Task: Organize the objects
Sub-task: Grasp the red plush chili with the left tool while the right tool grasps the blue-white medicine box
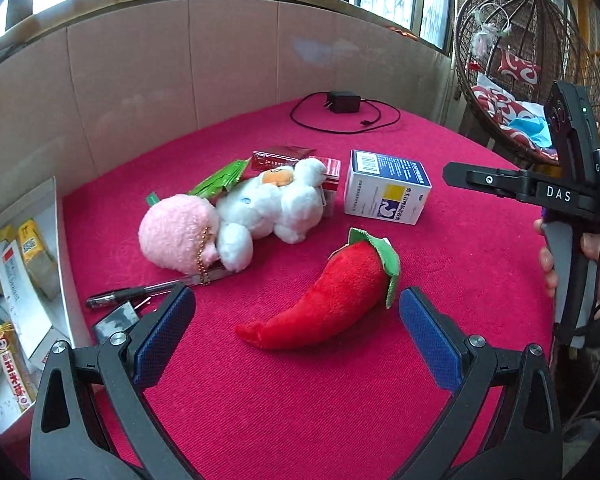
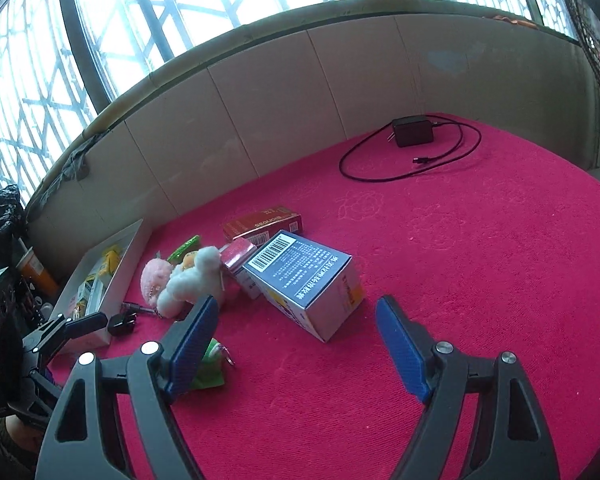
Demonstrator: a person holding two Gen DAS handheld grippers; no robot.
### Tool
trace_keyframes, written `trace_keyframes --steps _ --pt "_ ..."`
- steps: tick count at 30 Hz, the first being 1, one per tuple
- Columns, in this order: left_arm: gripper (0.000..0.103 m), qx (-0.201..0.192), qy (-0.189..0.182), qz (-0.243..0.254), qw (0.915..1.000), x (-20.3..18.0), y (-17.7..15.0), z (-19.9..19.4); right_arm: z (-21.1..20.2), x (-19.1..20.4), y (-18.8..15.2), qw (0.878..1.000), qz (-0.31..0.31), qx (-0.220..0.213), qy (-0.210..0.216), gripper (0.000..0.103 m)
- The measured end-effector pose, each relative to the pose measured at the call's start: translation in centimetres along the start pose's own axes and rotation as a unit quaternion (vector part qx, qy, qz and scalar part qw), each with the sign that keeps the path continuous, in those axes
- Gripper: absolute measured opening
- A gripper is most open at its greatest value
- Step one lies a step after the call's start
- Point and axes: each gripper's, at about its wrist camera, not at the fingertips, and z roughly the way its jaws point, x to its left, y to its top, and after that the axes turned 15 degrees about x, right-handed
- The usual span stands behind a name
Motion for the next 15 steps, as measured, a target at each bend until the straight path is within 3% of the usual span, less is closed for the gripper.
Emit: trace_keyframes --steps 8,15 --pt "0.103 0.013 -0.016 0.023 0.9995 -1.1 0.3 1.5 2.0 -1.2 2.2 0.995 -0.087 0.049 -0.015 0.081" --pt "0.103 0.023 -0.009 0.054 0.9982 -2.6 1.5 2.8 4.8 0.9 3.3 0.982 -0.169 0.080 -0.013 0.081"
